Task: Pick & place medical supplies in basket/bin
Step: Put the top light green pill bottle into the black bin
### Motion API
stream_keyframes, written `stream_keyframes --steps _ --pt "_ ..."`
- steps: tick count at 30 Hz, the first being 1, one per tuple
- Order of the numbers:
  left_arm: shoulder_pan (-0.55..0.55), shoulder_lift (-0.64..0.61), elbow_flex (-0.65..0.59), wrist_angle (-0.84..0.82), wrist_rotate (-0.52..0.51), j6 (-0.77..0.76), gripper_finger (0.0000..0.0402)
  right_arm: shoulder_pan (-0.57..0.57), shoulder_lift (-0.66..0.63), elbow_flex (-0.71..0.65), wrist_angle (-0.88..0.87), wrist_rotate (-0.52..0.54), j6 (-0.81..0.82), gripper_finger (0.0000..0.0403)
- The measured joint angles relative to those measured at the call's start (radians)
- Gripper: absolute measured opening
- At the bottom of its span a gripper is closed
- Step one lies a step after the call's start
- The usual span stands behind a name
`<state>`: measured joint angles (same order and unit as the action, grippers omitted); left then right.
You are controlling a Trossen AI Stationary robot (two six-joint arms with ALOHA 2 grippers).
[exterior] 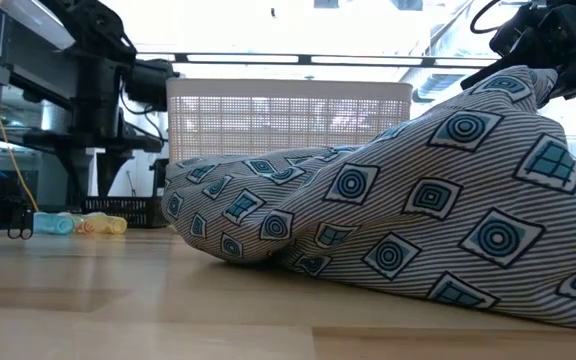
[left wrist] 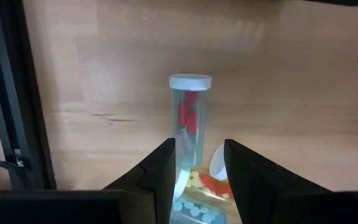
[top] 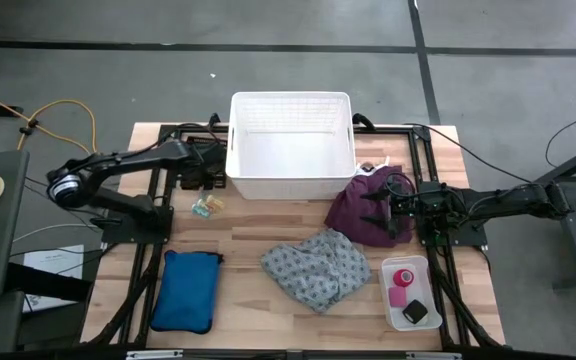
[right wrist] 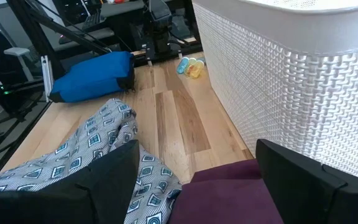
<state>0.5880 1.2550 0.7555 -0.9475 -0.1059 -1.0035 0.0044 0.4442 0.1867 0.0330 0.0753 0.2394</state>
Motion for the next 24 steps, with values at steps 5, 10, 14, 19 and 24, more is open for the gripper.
stream_keyframes --steps 5,10,14,19,24 --pt "0.008 0.037 0.0 0.016 0.01 0.0 0.0128 0.0 0.0 0.0 0.0 0.0 0.0 0.0309" --pt "0.008 0.079 0.0 0.033 0.013 0.0 0.0128 0.0 0.0 0.0 0.0 0.0 0.0 0.0309" --pt "0.025 0.104 0.0 0.039 0.02 0.001 0.0128 0.0 0.0 0.0 0.0 0.0 0.0 0.0309" --pt "0.048 0.129 0.001 0.04 0.023 0.019 0.0128 0.0 0.0 0.0 0.0 0.0 0.0 0.0309" --pt "0.059 0.153 -0.002 0.068 0.029 0.046 0.0128 0.0 0.0 0.0 0.0 0.0 0.0 0.0309"
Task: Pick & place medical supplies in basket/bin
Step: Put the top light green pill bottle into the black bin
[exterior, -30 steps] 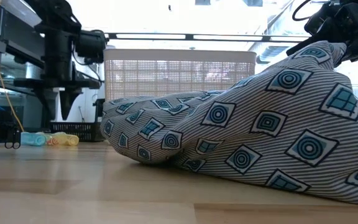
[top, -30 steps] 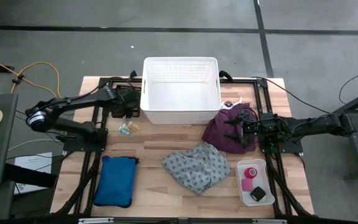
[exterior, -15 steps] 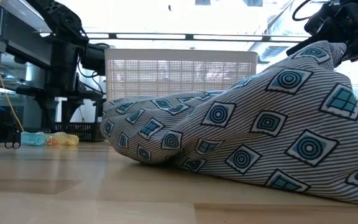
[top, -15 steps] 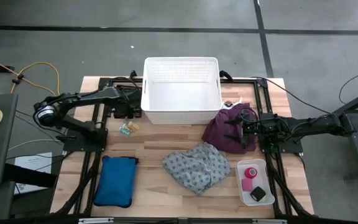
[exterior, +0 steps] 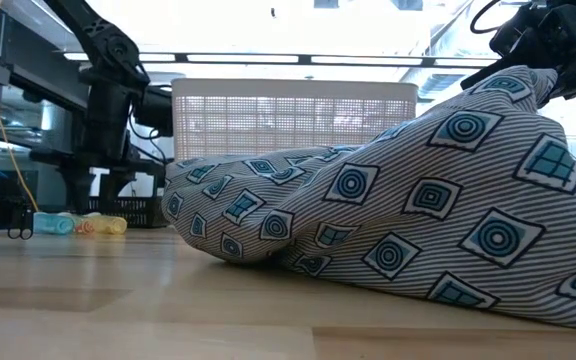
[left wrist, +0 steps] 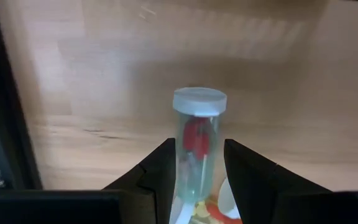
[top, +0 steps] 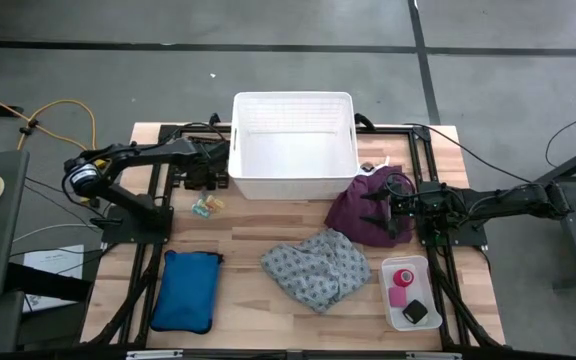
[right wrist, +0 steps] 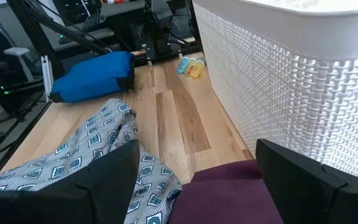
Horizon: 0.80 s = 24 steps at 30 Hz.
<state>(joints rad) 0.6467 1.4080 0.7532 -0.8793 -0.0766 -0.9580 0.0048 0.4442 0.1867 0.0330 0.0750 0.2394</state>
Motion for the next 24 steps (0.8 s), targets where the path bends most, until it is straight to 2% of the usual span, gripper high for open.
stream_keyframes --steps 11,19,24 --pt "0.037 0.01 -0.061 0.076 0.054 0.011 0.0127 0.0 0.0 0.0 0.0 0.0 0.0 0.0309" --pt "0.04 0.009 -0.061 0.08 0.056 0.017 0.0095 0.0 0.0 0.0 0.0 0.0 0.0 0.0309" --pt "0.04 0.009 -0.061 0.08 0.056 0.016 0.009 0.0 0.0 0.0 0.0 0.0 0.0 0.0309"
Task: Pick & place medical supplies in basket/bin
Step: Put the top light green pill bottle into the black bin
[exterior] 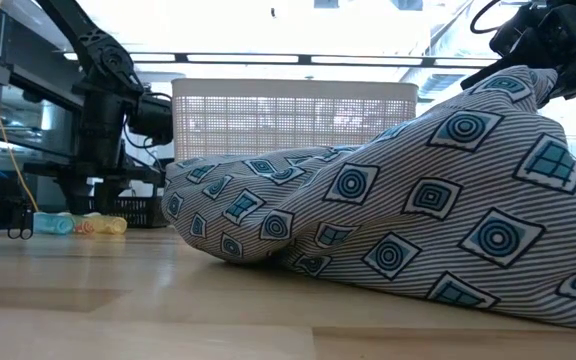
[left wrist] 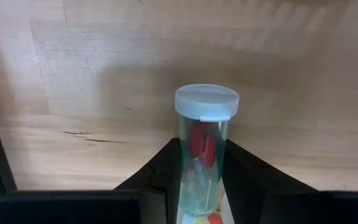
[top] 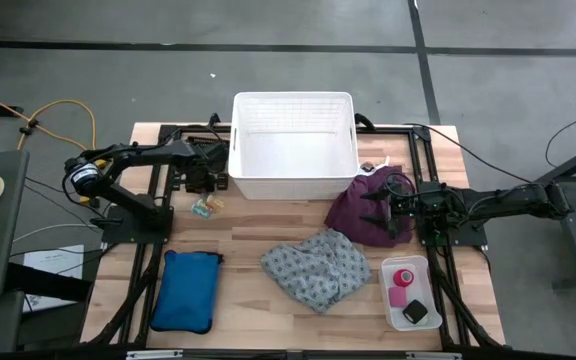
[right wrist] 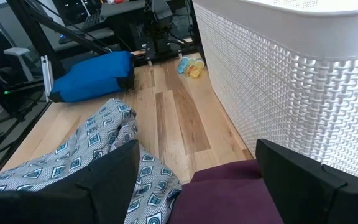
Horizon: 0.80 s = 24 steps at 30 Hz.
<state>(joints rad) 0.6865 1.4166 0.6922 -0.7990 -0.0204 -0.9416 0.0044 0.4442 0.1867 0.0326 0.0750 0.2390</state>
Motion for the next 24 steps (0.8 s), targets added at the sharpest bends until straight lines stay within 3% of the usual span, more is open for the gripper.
stream_keyframes --steps 9,24 --pt "0.005 -0.052 -0.003 -0.001 0.005 0.005 0.0089 0.0 0.0 0.0 0.0 0.0 0.0 0.0309" --pt "0.082 -0.392 -0.003 -0.038 -0.002 0.074 0.0088 0.0 0.0 0.0 0.0 0.0 0.0 0.0309"
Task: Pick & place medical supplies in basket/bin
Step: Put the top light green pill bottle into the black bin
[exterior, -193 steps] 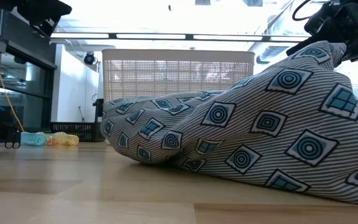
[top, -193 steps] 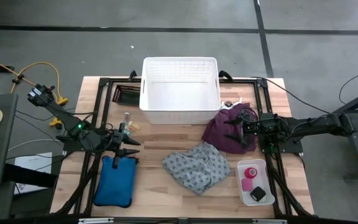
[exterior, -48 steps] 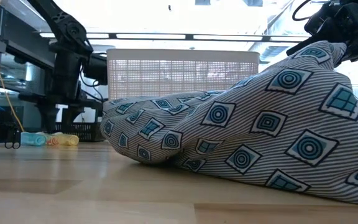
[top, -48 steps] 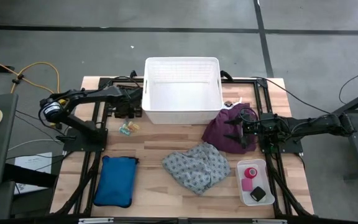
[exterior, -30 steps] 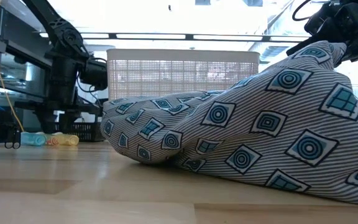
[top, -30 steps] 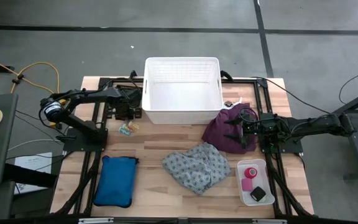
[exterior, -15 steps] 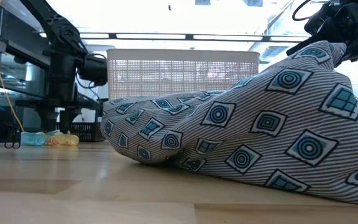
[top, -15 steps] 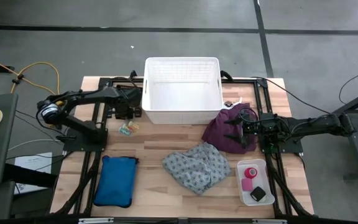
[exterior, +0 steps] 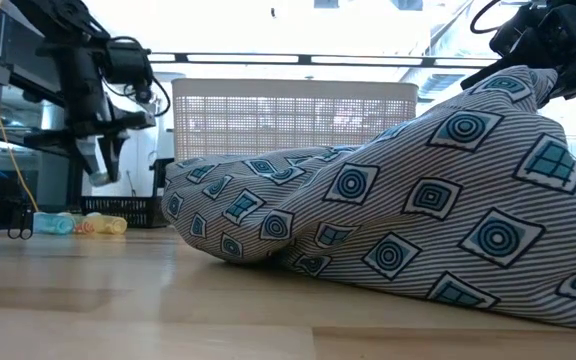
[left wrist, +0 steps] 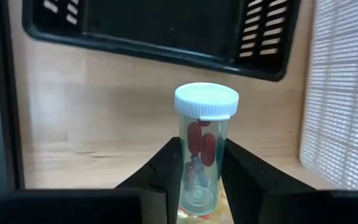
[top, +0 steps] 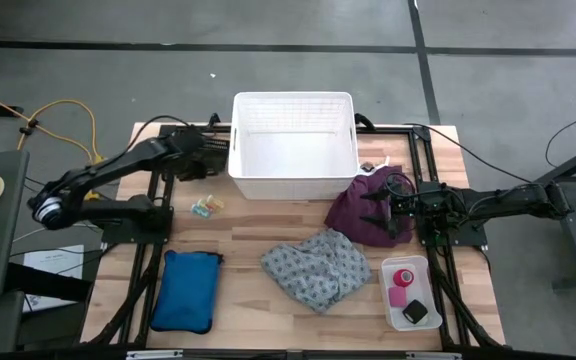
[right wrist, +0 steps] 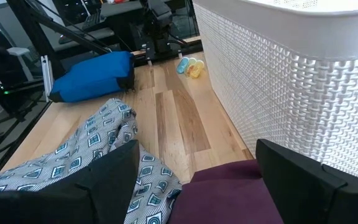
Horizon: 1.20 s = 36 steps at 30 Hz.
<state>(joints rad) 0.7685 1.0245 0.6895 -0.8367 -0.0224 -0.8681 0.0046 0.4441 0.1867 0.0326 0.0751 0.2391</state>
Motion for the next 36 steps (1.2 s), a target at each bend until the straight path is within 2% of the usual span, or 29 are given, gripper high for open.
stream_keyframes --steps 3,10,17,26,36 --pt "0.01 -0.004 0.0 0.021 -0.003 0.023 0.0088 0.0 0.0 0.0 0.0 0.0 0.0 0.0309" --pt "0.117 0.022 0.0 0.18 0.008 0.181 0.0088 0.0 0.0 0.0 0.0 0.0 0.0 0.0309" --pt "0.215 0.117 0.002 0.349 0.038 0.298 0.0088 0.0 0.0 0.0 0.0 0.0 0.0 0.0309" --pt "0.278 0.26 0.002 0.375 0.121 0.31 0.0088 0.0 0.0 0.0 0.0 0.0 0.0 0.0309" --pt "0.31 0.301 0.002 0.391 0.169 0.335 0.0088 0.0 0.0 0.0 0.0 0.0 0.0 0.0309"
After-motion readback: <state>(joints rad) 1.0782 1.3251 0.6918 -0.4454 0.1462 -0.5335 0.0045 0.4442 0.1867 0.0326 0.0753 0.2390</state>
